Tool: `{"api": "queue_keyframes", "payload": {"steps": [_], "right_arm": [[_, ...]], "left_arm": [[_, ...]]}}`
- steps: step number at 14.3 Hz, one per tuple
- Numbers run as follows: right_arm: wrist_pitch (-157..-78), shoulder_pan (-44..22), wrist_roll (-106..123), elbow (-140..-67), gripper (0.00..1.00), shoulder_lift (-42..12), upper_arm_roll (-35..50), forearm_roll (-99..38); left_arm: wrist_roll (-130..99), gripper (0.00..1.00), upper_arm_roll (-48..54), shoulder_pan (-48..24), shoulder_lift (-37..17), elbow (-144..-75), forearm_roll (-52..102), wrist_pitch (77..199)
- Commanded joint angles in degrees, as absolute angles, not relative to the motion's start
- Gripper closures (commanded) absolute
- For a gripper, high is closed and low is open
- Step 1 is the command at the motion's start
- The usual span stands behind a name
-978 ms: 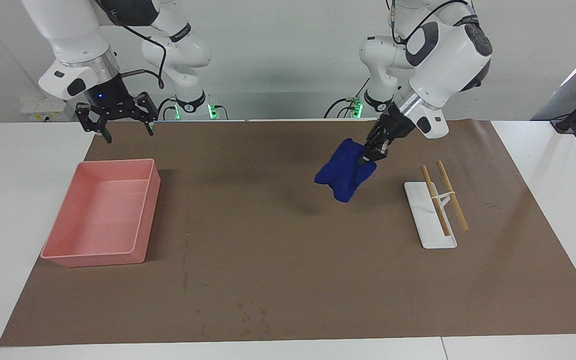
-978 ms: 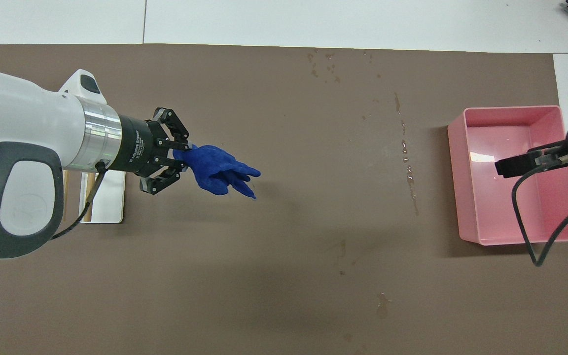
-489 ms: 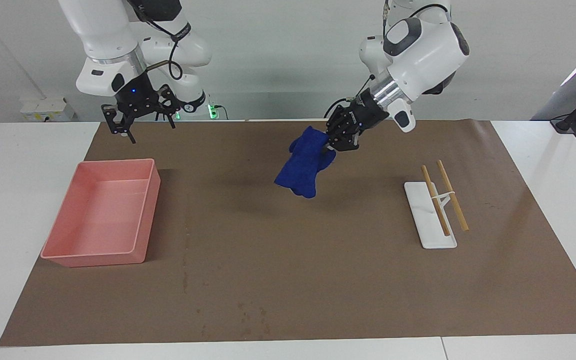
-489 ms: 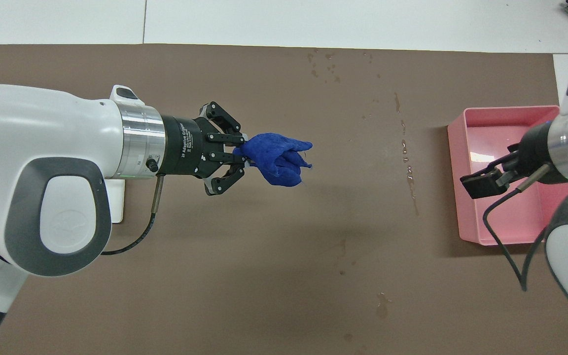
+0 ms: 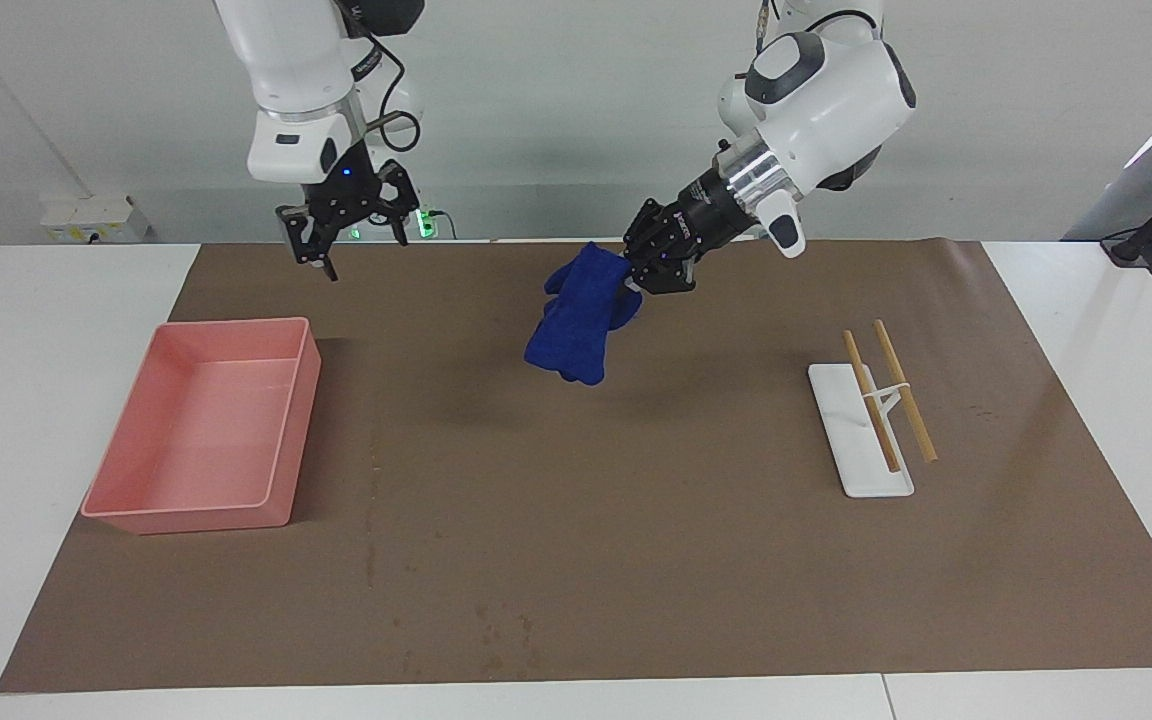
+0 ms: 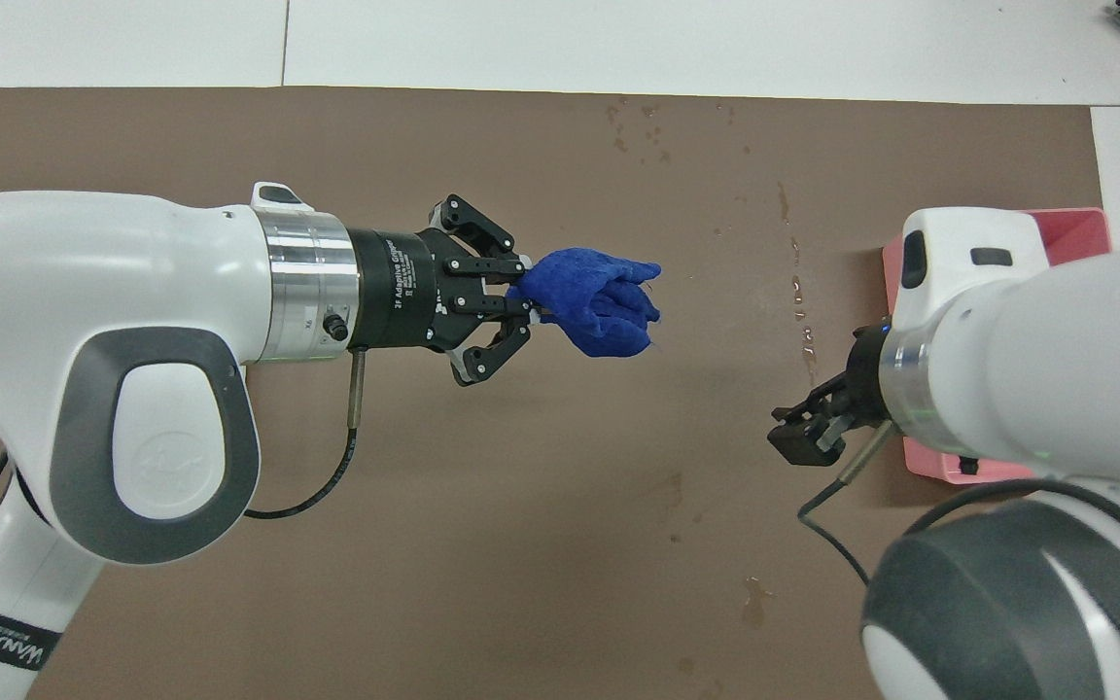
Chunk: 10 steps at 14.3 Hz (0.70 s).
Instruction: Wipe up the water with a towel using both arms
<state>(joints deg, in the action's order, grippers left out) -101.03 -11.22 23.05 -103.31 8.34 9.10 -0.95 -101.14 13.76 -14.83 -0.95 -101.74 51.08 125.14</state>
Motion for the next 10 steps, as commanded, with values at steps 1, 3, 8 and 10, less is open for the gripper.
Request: {"api": "queue_keyframes", "payload": {"steps": [1,3,8,10], "right_arm": [[-105.81,-13.00,24.26,-107.93,0.00,11.07,8.79,-1.32],[-110.19,-14.32,24.35,-109.50,0.00,10.99,8.79,-0.88],[-115.57,-18.97,24.35,-112.41,0.00,10.99,8.79,1.14],[-116.72,-20.47,24.35,-113.46,0.00,10.99,8.79,2.10]], "left_arm": [[-102.48,1.00,13.71,-17.04,-0.97,-101.60,52.56,126.65],[-103.44,1.00,13.80,-18.54,-0.88,-101.69,52.65,126.56],[-103.80,1.00,13.80,-22.32,0.09,-102.56,52.65,126.04],[-103.80,1.00,13.80,-23.63,0.70,-103.62,52.65,125.95]]}}
